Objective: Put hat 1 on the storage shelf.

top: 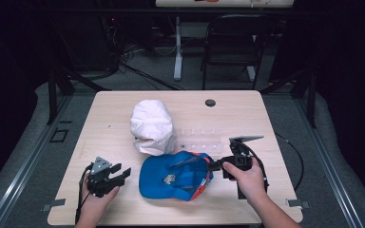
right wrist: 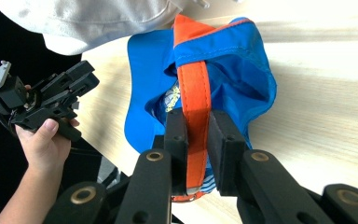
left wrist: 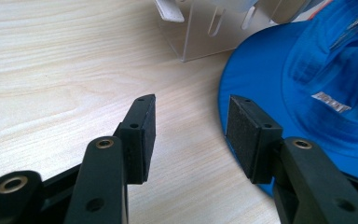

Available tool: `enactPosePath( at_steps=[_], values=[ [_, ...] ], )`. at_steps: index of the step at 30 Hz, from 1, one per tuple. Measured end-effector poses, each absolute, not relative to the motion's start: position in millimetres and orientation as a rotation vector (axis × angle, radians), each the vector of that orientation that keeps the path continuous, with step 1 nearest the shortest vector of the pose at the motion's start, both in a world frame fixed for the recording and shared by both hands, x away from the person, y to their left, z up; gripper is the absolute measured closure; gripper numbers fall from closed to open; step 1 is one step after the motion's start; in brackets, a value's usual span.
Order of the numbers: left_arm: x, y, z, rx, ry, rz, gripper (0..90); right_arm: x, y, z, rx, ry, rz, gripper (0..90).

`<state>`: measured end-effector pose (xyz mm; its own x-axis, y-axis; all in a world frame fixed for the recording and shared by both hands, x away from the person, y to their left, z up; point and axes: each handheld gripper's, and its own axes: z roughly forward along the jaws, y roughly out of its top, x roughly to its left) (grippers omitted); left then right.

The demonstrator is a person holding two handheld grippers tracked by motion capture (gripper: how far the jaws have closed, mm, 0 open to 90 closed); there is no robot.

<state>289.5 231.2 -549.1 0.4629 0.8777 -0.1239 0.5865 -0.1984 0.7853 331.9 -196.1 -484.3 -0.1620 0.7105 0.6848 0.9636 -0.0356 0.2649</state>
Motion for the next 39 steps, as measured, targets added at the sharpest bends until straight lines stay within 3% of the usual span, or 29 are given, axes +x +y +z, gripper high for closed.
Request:
enactPosePath(
  at_steps=[18, 39],
  values=[
    [290, 232, -549, 1.905, 1.231, 0.447, 52.8, 335, -199, -454, -1.766, -2.055, -0.876, 78.9],
    [291, 232, -551, 1.908, 1.231, 0.45, 52.8, 343, -211, -447, -1.63, -1.679, -1.104, 79.1]
  ],
)
